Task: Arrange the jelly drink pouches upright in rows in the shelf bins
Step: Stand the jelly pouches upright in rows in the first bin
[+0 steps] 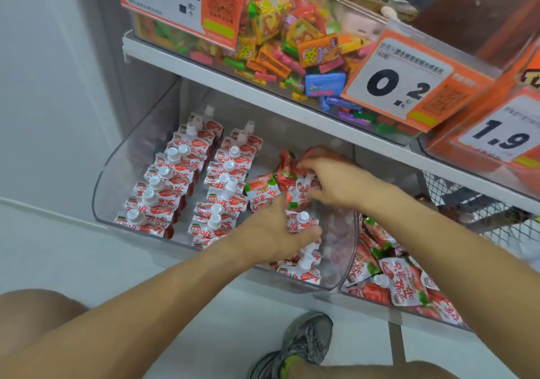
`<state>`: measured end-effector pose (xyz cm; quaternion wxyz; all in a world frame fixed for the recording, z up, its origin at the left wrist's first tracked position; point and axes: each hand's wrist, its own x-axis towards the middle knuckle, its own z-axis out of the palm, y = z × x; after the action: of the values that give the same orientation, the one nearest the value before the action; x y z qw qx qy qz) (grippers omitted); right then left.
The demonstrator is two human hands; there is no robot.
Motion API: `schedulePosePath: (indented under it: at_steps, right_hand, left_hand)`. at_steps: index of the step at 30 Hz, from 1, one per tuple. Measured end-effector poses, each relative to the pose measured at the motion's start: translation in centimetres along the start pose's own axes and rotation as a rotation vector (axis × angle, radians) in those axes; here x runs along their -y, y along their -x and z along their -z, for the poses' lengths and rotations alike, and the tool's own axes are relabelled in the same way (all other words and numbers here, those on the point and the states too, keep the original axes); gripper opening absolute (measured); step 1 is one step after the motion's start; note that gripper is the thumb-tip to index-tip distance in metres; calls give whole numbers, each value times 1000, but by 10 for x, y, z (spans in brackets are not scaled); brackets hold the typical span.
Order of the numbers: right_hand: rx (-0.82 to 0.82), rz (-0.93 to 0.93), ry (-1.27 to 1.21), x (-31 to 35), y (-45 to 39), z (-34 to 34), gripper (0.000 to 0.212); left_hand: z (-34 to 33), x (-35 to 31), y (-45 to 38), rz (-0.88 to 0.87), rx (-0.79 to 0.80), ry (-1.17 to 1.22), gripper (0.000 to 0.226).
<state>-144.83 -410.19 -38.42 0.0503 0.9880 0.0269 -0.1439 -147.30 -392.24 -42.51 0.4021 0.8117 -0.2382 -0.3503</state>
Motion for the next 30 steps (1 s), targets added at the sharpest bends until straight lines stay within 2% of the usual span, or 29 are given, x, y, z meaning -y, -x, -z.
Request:
schedulePosePath:
  at_steps: [1,4,5,8,10,15,20,23,25,27,29,30]
  right_hand:
    - [-1,-12,22,-1,-2,-6,43]
    - [-116,-40,118,-2,2,-11,17]
    - [-121,-23,151,-1,3,-10,19]
    - [3,26,81,5,8,-3,20]
    - [99,30,15,8,8,-1,16]
    - [369,18,85,18,-13,-8,17]
    - [508,40,31,25,-21,-3,45]
    - [617,13,-51,26,-26,1,42]
    - [656,-61,-214,22,-28,5,37]
    - [582,-91,-366,17,-26,11,31]
    - [370,-32,-336,13,-26,18,33]
    - [236,27,-312,15,-27,18,26]
  left_hand:
    - [-1,0,-1,-4,4,-19,90]
    - [-4,1,0,-1,36,-82,83]
    - [-5,1,0,-1,34,-84,81]
    - [-5,2,-3,9,35,-61,80]
    - [-5,3,-4,24,41,-45,86]
    - [-6,3,-7,25,24,-31,84]
    - [-7,3,-5,58,10,-36,88]
    - [-7,2,-5,71,18,-46,85]
    - [-6,2,-6,82,27,-67,88]
    - [-6,3,-8,98,38,-80,86]
    - [-8,4,-7,98,28,-114,81]
    - [-10,4,-6,81,13,-146,77]
